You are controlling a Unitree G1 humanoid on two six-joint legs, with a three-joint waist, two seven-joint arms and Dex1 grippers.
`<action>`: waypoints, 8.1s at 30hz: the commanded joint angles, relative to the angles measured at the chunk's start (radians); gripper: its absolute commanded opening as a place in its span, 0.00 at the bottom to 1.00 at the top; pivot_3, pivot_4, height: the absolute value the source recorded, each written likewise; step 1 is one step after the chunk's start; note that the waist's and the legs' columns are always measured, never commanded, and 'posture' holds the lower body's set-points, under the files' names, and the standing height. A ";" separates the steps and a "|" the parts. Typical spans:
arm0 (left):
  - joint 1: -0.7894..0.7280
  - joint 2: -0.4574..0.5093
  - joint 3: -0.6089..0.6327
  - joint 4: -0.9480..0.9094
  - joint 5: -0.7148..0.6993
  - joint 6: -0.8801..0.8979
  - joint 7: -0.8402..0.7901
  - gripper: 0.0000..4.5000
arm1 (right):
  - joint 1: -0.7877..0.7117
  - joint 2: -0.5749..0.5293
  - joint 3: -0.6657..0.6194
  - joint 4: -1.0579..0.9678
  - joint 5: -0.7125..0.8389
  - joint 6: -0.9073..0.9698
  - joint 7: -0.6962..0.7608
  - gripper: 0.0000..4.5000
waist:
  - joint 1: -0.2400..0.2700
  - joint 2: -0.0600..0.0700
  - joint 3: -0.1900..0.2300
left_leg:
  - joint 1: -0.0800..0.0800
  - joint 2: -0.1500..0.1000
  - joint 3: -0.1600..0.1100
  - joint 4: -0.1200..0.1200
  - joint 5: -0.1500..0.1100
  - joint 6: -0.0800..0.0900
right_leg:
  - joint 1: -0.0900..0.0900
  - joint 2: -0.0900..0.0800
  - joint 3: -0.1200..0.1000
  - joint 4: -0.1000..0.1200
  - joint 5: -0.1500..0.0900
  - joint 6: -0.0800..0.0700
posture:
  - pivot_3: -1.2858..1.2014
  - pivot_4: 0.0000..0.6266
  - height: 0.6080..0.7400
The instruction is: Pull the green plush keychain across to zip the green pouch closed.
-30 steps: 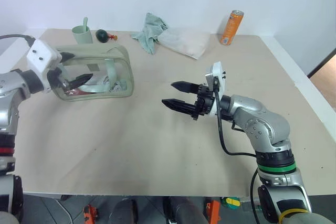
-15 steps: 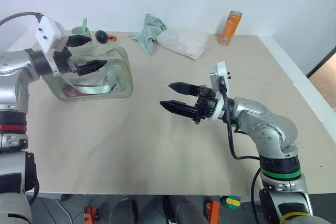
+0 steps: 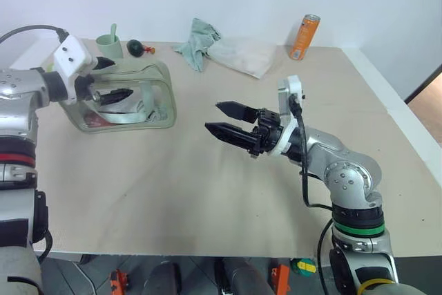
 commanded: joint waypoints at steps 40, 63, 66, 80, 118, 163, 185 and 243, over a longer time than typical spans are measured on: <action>0.079 -0.099 -0.063 -0.564 -0.097 0.291 -0.135 0.01 | 0.023 -0.294 -0.225 0.102 -0.067 -0.136 0.022 1.00 | -0.002 0.000 0.000 | -0.001 -0.003 -0.002 0.001 -0.001 0.001 | 0.000 -0.001 0.001 0.001 -0.002 0.003 | 0.52 0.24 1.00; 0.130 -0.256 -0.011 -0.797 -0.333 0.639 0.026 0.69 | 0.021 -0.303 -0.201 0.104 -0.088 -0.150 0.038 1.00 | -0.001 0.000 0.000 | 0.001 -0.003 -0.004 0.001 0.000 0.001 | 0.003 -0.001 0.000 0.001 -0.002 0.004 | 0.52 0.24 1.00; 0.099 -0.262 0.055 -0.766 -0.400 0.685 0.062 0.69 | 0.015 -0.308 -0.204 0.107 -0.087 -0.148 0.039 1.00 | -0.001 0.000 0.000 | 0.001 -0.003 -0.004 0.001 0.000 0.001 | 0.003 -0.001 0.000 0.001 -0.002 0.004 | 0.52 0.24 1.00; 0.293 -0.052 0.384 -0.636 -0.628 0.705 -0.057 0.69 | 0.049 -0.376 -0.104 -0.012 -0.080 -0.064 0.127 1.00 | -0.006 0.004 0.000 | 0.002 -0.002 -0.005 0.000 0.001 0.000 | 0.003 -0.001 -0.002 0.001 -0.002 0.004 | 0.52 0.24 1.00; 0.339 -0.210 0.395 -0.296 -0.600 0.666 0.267 0.70 | 0.008 -0.359 0.096 -0.009 -0.330 -0.139 0.210 0.02 | 0.002 0.000 -0.001 | 0.001 -0.002 -0.006 0.000 0.001 -0.002 | 0.003 -0.002 -0.005 0.000 -0.002 0.004 | 0.52 0.24 1.00; 0.140 -0.230 0.070 -0.542 -0.459 0.660 0.122 0.21 | 0.036 -0.353 0.089 -0.048 -0.351 -0.133 0.166 0.00 | 0.002 0.000 -0.001 | 0.001 -0.004 -0.007 0.000 0.002 -0.002 | 0.004 -0.003 -0.004 0.001 -0.002 0.004 | 0.52 0.24 1.00; 0.387 -0.022 0.357 -0.536 -0.608 0.684 0.004 0.66 | 0.028 -0.336 0.110 -0.041 -0.356 -0.139 0.177 0.00 | -0.002 0.000 -0.001 | 0.002 -0.002 -0.007 -0.002 0.002 -0.003 | 0.003 -0.002 -0.005 0.001 -0.004 0.002 | 0.52 0.24 1.00; 0.650 -0.239 0.122 -0.897 -0.587 0.740 0.136 0.00 | -0.190 -0.364 -0.008 0.104 -0.170 -0.044 0.184 0.91 | 0.017 0.000 -0.001 | 0.002 -0.011 -0.007 -0.001 0.003 0.002 | 0.006 -0.011 -0.005 -0.001 -0.002 0.006 | 0.52 0.24 1.00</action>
